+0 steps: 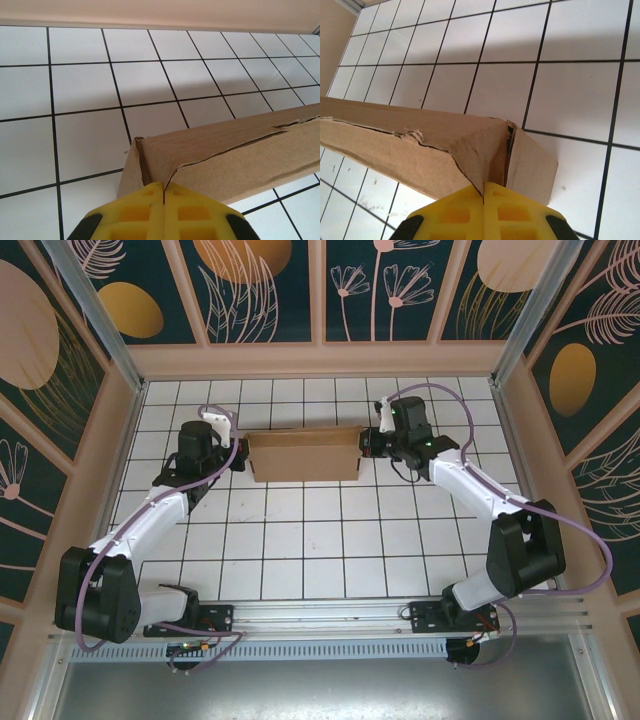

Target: Fold the paper box

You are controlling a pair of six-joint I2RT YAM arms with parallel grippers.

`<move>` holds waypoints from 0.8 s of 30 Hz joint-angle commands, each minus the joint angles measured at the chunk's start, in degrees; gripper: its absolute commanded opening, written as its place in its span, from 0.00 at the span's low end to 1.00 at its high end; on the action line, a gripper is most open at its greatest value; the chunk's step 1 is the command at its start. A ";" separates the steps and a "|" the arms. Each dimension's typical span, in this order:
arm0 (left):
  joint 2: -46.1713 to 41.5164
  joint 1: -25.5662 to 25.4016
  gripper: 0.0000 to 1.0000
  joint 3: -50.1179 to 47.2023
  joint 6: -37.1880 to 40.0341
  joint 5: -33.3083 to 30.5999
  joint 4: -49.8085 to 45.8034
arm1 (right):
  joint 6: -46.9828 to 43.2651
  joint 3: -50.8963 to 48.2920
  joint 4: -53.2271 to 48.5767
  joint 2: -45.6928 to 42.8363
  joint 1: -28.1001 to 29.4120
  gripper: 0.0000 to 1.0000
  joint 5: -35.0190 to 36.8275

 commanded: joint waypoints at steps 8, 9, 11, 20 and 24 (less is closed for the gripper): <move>0.40 -1.24 0.00 -2.12 0.25 -2.37 -6.87 | -1.69 -8.78 1.62 -1.47 4.12 0.06 15.55; 0.53 -1.54 0.00 -1.95 0.38 -2.69 -7.10 | -1.86 -8.89 1.69 -1.57 4.20 0.09 15.55; 0.88 -2.33 0.00 -1.73 0.73 -3.69 -7.67 | -2.09 -9.07 1.92 -2.26 4.42 0.20 15.55; 1.30 -4.05 0.00 -0.15 2.84 -7.67 -9.58 | -2.67 -8.81 6.96 -12.12 2.98 0.56 3.94; 1.45 -4.05 0.00 0.52 2.99 -7.98 -10.06 | -1.26 -7.45 6.84 -14.38 -0.46 0.61 -5.34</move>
